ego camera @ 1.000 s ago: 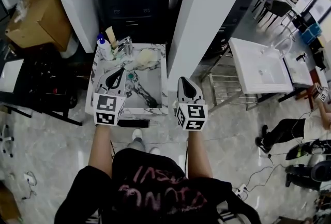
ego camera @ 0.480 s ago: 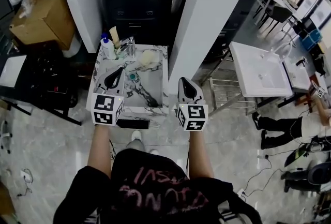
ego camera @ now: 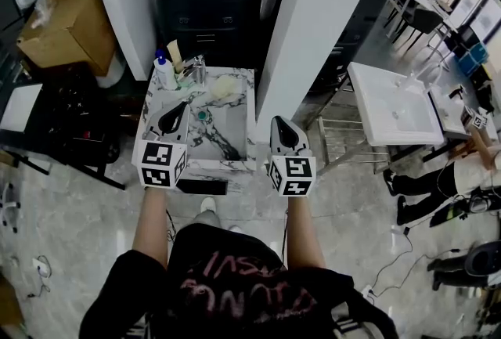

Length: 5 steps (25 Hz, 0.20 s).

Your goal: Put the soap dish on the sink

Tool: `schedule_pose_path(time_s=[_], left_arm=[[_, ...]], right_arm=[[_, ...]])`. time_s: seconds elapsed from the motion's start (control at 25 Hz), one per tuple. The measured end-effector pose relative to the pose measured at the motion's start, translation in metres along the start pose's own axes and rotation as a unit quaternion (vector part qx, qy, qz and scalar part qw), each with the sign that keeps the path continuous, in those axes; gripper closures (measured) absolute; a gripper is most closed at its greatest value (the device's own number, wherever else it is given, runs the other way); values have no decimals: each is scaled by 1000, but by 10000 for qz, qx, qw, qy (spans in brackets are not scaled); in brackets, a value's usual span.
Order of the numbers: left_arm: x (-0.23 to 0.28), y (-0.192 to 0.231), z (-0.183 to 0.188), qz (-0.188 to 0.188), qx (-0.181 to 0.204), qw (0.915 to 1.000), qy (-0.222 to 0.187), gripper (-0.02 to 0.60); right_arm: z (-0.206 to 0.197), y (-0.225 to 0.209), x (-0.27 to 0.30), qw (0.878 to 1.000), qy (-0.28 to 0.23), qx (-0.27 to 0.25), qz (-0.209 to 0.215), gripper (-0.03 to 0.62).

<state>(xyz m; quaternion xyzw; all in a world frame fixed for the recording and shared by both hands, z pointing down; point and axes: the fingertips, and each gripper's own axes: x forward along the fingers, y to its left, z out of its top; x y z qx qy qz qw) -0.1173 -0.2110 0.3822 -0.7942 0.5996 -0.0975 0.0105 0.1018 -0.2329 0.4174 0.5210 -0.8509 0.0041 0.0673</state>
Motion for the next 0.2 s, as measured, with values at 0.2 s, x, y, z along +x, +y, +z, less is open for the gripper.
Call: schedule_pose_path(time_s=[0.2], left_arm=[[-1, 2, 2, 3, 15, 10000, -22, 566]], right_arm=[[5, 1, 1, 10000, -33, -42, -15, 583]])
